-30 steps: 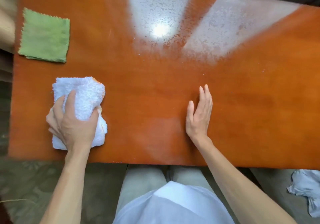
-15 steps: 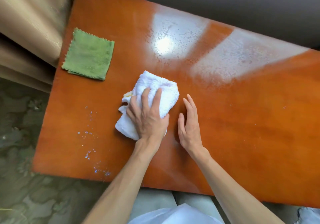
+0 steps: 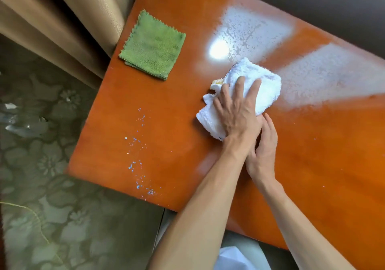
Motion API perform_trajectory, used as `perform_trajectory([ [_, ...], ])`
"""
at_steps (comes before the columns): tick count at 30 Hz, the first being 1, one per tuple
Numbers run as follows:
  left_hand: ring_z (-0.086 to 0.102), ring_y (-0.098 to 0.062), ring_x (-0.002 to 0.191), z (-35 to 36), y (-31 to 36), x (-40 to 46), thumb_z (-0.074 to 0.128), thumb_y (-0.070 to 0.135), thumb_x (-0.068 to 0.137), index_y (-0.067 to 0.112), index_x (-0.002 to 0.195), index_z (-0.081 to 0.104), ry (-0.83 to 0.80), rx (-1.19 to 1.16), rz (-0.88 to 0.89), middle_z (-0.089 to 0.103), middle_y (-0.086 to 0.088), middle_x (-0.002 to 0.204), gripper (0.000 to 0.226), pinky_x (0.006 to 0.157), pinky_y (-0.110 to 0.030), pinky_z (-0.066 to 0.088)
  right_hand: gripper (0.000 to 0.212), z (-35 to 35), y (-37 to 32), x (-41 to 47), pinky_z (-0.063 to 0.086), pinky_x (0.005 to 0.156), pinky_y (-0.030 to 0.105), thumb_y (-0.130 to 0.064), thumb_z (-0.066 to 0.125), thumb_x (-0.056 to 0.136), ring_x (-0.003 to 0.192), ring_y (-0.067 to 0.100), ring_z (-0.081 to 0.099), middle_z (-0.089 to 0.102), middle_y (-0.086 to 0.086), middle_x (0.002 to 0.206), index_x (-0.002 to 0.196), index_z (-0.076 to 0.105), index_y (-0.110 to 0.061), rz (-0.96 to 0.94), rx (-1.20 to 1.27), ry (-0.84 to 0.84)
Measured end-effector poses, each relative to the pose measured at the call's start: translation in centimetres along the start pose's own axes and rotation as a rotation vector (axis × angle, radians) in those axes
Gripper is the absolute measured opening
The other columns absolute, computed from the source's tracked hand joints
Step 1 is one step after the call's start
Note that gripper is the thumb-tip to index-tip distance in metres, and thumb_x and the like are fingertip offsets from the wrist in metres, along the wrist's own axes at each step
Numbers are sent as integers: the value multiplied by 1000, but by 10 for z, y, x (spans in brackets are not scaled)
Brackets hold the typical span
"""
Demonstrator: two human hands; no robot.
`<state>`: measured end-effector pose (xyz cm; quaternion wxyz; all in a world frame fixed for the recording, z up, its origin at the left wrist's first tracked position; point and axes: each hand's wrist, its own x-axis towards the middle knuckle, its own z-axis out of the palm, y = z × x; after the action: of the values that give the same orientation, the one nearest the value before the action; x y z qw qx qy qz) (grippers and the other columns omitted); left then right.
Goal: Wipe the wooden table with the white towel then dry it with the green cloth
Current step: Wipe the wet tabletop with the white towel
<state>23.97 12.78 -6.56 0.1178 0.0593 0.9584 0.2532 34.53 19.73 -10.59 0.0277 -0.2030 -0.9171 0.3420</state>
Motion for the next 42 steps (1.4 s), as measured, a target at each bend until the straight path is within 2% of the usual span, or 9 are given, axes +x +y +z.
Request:
perform_trajectory([
  [4, 39, -31, 131, -16, -38, -31, 78, 37, 71, 42, 140, 48, 71, -16, -151, 41, 9, 152, 76, 90, -45, 40, 57, -7, -6, -2, 8, 121, 19, -3, 46, 98, 150, 21, 22, 28, 7, 162, 153, 33, -12, -52, -125, -90],
  [8, 44, -36, 129, -24, -77, -90, 77, 37, 71, 39, 143, 49, 134, 56, -271, 44, 5, 152, 77, 89, -49, 43, 52, -5, -14, -10, 9, 121, 25, -11, 44, 102, 151, 21, 20, 24, 6, 164, 153, 34, -15, -54, -171, -130],
  [11, 47, -43, 125, -12, -81, -148, 74, 39, 72, 36, 145, 49, 89, 146, -193, 47, -1, 151, 78, 89, -54, 45, 49, 0, -17, -15, 10, 122, 27, -15, 40, 104, 151, 21, 19, 24, 5, 164, 153, 35, -15, -65, -146, -151],
  [16, 46, -38, 125, 13, -54, -198, 76, 44, 67, 40, 147, 45, 5, 147, -134, 48, 0, 150, 85, 91, -53, 44, 51, -8, -1, -26, 19, 123, 42, -25, 31, 102, 150, 25, 23, 28, 8, 162, 152, 37, -11, -158, -130, -198],
  [21, 45, -31, 128, 7, -79, -203, 76, 40, 68, 45, 141, 49, 97, 70, -142, 47, 8, 150, 77, 89, -46, 45, 49, -9, 5, -36, 18, 124, 45, -21, 35, 102, 150, 26, 22, 28, 6, 163, 150, 40, -14, -186, -248, -207],
  [27, 46, -31, 127, -23, -133, -196, 70, 40, 64, 43, 138, 55, 199, 66, -214, 50, 9, 147, 75, 86, -46, 43, 51, 16, -10, -43, 12, 123, 51, -35, 34, 103, 150, 37, 17, 18, 15, 165, 152, 36, -19, -156, -433, -150],
  [33, 48, -29, 124, -69, -203, -169, 79, 39, 63, 39, 133, 61, 309, 150, -268, 55, 8, 142, 73, 88, -44, 40, 57, 28, -11, -44, 10, 120, 55, -39, 33, 102, 148, 45, 16, 15, 26, 163, 154, 33, -15, -152, -485, -114],
  [38, 40, -28, 130, -107, -258, -143, 76, 52, 75, 38, 139, 54, 292, 155, -332, 50, 9, 145, 69, 93, -50, 41, 57, 29, -10, -44, 12, 119, 57, -39, 34, 101, 148, 45, 17, 16, 24, 163, 154, 33, -17, -152, -483, -101],
  [42, 37, -31, 133, -119, -268, -129, 77, 50, 76, 39, 141, 50, 276, 140, -390, 45, 9, 147, 71, 93, -52, 41, 56, 30, -12, -45, 14, 119, 57, -37, 36, 101, 147, 46, 20, 19, 25, 162, 153, 35, -16, -152, -477, -77],
])
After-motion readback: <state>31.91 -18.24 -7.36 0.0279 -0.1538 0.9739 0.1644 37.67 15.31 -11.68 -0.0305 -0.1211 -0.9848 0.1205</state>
